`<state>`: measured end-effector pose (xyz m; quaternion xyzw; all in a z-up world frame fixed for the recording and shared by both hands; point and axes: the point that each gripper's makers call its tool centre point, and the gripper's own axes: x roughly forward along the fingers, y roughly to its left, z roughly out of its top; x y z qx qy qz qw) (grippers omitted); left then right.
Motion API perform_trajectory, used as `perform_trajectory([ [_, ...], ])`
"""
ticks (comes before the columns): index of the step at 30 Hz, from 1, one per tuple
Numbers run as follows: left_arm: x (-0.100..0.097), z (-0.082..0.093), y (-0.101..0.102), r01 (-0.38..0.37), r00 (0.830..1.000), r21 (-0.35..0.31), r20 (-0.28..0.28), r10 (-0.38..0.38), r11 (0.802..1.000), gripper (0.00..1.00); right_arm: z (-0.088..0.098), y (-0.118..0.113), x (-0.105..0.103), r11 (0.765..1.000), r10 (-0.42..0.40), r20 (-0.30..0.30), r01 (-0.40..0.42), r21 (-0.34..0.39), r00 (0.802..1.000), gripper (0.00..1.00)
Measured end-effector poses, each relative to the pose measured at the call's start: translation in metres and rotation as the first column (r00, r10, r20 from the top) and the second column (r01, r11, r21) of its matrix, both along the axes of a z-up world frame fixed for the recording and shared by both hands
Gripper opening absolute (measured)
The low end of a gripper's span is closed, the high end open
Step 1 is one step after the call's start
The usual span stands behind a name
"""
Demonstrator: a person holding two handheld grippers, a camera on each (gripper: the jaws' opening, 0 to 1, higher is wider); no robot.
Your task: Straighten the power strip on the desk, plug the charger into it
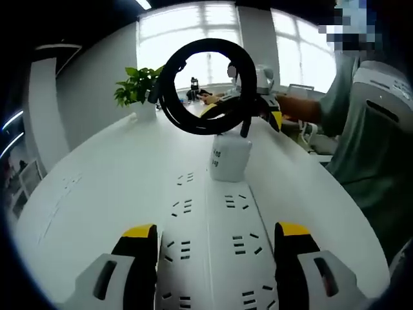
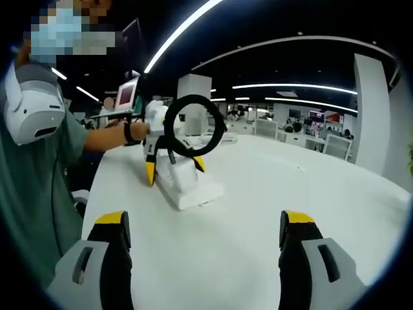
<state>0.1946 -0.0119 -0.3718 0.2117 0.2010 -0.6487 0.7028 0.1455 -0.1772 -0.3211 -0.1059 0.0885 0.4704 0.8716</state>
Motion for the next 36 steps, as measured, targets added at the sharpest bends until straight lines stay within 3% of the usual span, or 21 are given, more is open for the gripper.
perform_trajectory([
  [2,0.002,0.005,0.002,-0.01,1.0,-0.004,-0.008,0.01,1.0,0.69,0.0,0.0,0.0,1.0,-0.001,0.001,0.001,-0.003,1.0,0.95],
  [7,0.013,0.032,0.005,-0.096,0.995,-0.122,-0.028,0.093,0.988,0.83,0.001,0.001,-0.001,1.0,-0.001,0.0,0.001,0.005,1.0,0.95],
  [9,0.013,0.036,0.009,-0.105,0.994,-0.131,-0.036,0.101,0.986,0.86,0.001,0.001,-0.001,1.0,-0.003,-0.002,0.003,0.003,1.0,0.95],
  [13,0.01,0.038,0.018,-0.129,0.992,-0.123,-0.027,0.126,0.984,0.87,0.0,0.0,-0.002,1.0,-0.003,-0.002,0.003,-0.002,1.0,0.95],
  [16,0.002,0.036,0.027,-0.158,0.986,-0.091,-0.062,0.153,0.983,0.92,0.0,0.0,-0.002,1.0,-0.002,-0.002,0.002,-0.002,1.0,0.95],
  [22,-0.01,0.044,0.033,-0.169,0.985,-0.109,-0.057,0.164,0.979,0.96,0.0,0.002,0.0,1.0,0.001,-0.001,-0.001,-0.004,1.0,0.95],
  [28,-0.013,0.053,0.04,-0.211,0.977,-0.112,-0.033,0.209,0.971,0.99,0.001,0.005,0.0,1.0,0.005,0.002,-0.005,-0.006,1.0,0.95],
  [31,-0.005,0.05,0.05,-0.254,0.966,-0.076,0.033,0.257,0.964,0.99,0.0,0.005,0.0,1.0,-0.006,-0.006,0.006,-0.018,1.0,0.95],
  [36,-0.009,0.051,0.055,-0.269,0.962,-0.101,0.021,0.272,0.958,0.99,0.009,0.011,-0.005,1.0,-0.012,-0.003,0.012,-0.012,1.0,0.96],
])
